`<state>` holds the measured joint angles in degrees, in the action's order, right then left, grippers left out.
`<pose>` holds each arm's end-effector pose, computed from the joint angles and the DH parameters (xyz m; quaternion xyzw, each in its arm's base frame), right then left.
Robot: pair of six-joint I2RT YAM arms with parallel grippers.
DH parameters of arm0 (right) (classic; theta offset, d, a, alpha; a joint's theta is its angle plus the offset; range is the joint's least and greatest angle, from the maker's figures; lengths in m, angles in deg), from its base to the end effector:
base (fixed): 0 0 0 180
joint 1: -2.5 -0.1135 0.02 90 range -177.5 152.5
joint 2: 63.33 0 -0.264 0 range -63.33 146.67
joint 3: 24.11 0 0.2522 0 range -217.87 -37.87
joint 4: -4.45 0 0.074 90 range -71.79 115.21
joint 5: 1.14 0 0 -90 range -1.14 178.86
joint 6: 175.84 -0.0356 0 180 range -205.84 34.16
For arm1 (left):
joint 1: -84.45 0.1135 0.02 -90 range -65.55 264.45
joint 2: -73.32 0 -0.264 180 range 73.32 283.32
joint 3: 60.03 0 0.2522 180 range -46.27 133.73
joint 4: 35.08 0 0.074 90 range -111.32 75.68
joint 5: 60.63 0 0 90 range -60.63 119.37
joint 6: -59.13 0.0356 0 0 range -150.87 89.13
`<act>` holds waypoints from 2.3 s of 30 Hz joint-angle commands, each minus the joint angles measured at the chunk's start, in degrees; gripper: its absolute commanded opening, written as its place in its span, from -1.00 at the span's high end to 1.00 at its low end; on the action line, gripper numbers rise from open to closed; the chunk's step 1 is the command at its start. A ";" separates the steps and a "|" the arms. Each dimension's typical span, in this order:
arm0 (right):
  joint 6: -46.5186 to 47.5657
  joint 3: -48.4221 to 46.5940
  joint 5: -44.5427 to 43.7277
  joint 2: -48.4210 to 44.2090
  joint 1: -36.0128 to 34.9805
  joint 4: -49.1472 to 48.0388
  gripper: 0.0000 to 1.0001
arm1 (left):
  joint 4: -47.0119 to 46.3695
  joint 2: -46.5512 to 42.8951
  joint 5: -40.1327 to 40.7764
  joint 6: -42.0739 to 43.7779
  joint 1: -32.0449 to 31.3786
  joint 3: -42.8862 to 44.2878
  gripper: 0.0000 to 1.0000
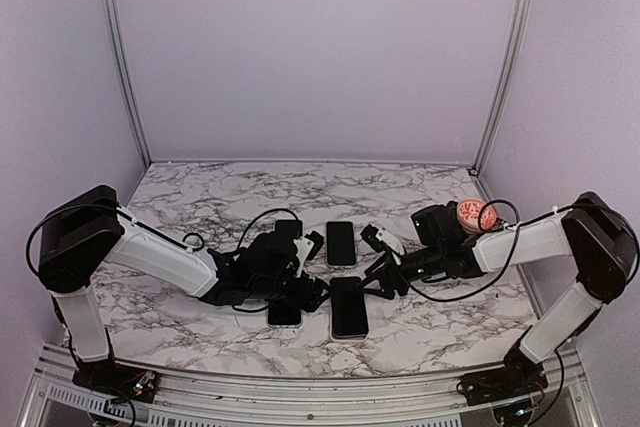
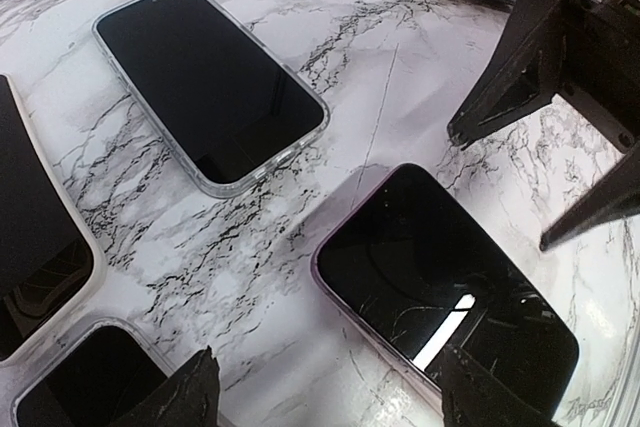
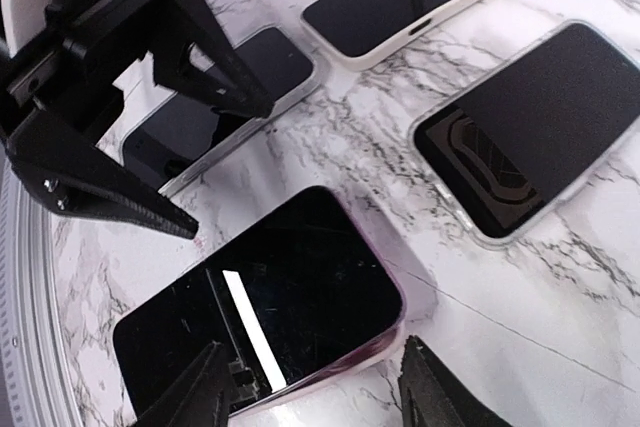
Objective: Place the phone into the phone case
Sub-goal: Install the phone into the phone case, then press the phone at the bottom corners of the phone case, then press the phone against the phone case.
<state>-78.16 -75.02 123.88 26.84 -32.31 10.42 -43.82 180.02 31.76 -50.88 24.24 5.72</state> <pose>0.2254 0.1816 0.1447 -0.4263 0.7804 0.3556 0.2878 0.1896 -0.3282 0.1427 0.2913 0.8255 -0.2973 0.3812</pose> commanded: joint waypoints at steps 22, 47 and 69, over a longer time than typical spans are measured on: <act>-53.85 -0.93 -42.66 -2.96 -27.33 24.64 1.00 | 24.50 -1.23 2.83 4.85 -10.49 4.36 0.36; -56.86 -7.39 -44.91 0.56 -33.20 27.66 0.92 | 16.77 1.53 -3.94 6.41 -11.25 4.69 0.48; -38.96 -13.19 -48.43 7.64 -19.89 22.73 0.84 | 27.80 4.87 10.16 11.32 -1.75 13.78 0.46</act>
<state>-120.69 -84.76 75.25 30.40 -53.07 36.23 -19.73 182.14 39.06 -41.98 22.03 17.24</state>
